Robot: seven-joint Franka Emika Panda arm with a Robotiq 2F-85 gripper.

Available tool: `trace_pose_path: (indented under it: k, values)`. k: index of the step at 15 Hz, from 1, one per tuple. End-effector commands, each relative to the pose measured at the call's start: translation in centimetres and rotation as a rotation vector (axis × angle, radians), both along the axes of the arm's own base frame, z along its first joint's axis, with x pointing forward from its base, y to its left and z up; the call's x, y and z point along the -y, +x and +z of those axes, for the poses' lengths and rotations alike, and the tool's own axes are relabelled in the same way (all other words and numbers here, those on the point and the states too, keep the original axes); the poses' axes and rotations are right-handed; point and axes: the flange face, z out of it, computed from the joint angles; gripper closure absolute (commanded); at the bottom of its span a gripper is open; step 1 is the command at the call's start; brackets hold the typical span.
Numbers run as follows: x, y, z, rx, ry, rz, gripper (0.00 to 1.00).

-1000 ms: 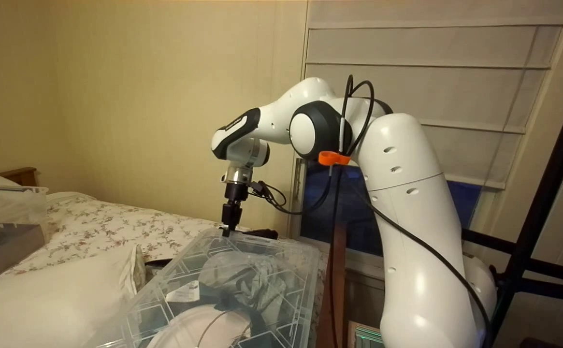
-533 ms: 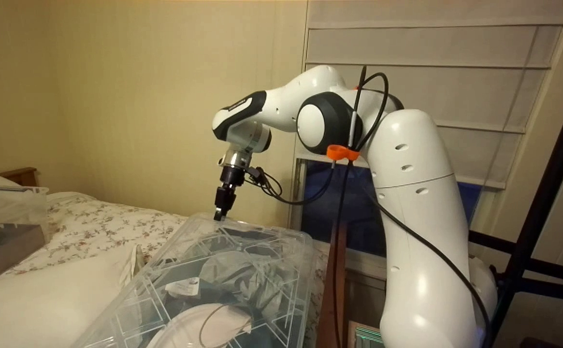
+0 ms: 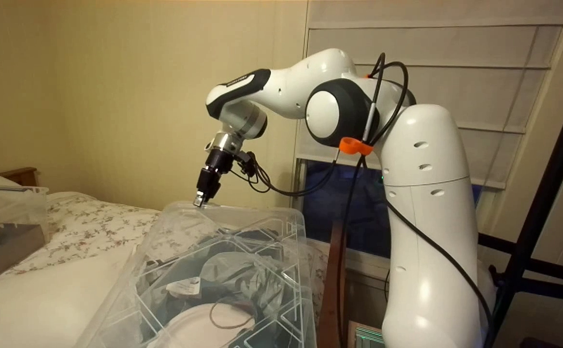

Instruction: Remove the lid from the storage box

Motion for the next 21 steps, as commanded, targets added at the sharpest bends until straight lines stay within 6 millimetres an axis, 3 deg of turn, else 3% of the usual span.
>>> trace_pose_path:
  k: [1, 5, 9, 12, 14, 15, 16, 21]
  values:
    - [-3.3, 0.8, 4.5, -0.023, 0.170, -0.086, 0.87]
    - [-7.0, 3.5, 7.3, -0.029, 0.316, -0.262, 0.87]
    - [-12.2, 7.7, 6.2, 0.027, 0.397, -0.456, 0.87]
    - [-15.3, 9.6, 5.0, 0.188, 0.213, -0.436, 0.87]
    - [-15.2, 8.9, 4.0, 0.226, 0.099, -0.421, 0.87]
    - [-14.5, 8.2, 3.9, 0.243, 0.045, -0.415, 0.37]
    - [-13.8, 7.5, 4.0, 0.264, -0.011, -0.419, 0.36]
    - [-7.1, 1.7, 6.6, 0.340, -0.293, -0.468, 0.02]
